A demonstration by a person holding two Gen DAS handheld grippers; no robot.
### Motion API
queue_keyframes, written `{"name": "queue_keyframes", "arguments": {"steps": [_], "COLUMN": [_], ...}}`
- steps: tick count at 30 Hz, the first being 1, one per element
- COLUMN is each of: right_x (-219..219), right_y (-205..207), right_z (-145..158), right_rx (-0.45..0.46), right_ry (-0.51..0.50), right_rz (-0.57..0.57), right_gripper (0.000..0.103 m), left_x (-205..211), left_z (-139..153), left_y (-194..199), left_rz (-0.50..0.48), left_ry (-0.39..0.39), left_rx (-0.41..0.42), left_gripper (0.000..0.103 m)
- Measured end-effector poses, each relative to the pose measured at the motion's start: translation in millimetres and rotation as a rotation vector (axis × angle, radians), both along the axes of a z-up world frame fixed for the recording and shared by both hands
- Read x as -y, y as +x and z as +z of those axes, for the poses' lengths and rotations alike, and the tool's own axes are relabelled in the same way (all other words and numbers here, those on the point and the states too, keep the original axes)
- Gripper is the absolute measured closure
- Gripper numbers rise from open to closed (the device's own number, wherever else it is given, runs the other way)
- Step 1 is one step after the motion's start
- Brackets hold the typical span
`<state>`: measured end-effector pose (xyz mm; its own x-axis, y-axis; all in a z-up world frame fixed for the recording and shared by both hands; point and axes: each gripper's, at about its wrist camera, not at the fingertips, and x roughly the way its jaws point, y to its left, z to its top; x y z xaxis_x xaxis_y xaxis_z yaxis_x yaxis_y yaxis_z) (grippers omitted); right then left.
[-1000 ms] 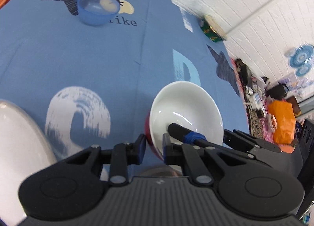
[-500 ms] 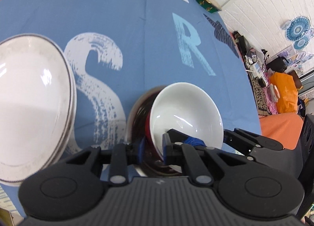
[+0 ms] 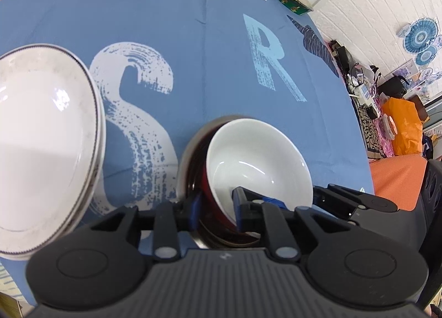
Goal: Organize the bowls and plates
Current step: 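Lower the red-and-white bowl into the steel bowl and open both grippers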
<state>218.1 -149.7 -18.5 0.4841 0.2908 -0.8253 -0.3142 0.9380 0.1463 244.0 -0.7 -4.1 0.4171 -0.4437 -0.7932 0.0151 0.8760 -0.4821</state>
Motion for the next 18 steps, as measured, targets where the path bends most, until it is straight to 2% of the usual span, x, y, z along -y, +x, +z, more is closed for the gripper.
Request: {"name": "queue_keyframes", "arguments": {"steps": [3,4,5,6,7,10,18], "right_x": [-0.6,-1.4,-2.3,-3.1,-4.3,-6.0,4.3], "right_y": [-2.1,-3.1,-4.0,-4.5,-5.4,-7.3,-8.8], "right_z": [0.1,0.3,1.0,1.8,2.9,9.1,22.7], "right_rx": [-0.006,-0.008,-0.007,-0.012,-0.013,0.013,0.058], "right_ry": [-0.009,-0.017,-0.023,-0.024,-0.031,-0.063,-0.065], "right_rz": [-0.006,0.0,0.006,0.009,0.009,0.016,-0.009], "right_gripper": [0.071,0.07,0.07,0.069,0.069,0.068,0.067], "left_x": [-0.1,-0.4,-0.5,-0.1,2.4,8.3,-0.1], "left_z": [2.9,4.6,7.8,10.5,14.8,24.3,37.5], "left_y": [-2.1,-2.9,-4.5,-5.8,-7.7,-13.2,-20.1], "left_rz": [-0.002,-0.004,0.0,-0.013,-0.016,-0.017,-0.034], "left_ry": [0.003,-0.007,-0.009,-0.029,-0.032,0.012,-0.031], "left_rx": [0.003,0.01,0.03,0.046,0.055,0.095,0.142], "left_gripper": [0.086,0.062,0.048,0.036,0.03,0.029,0.029]}}
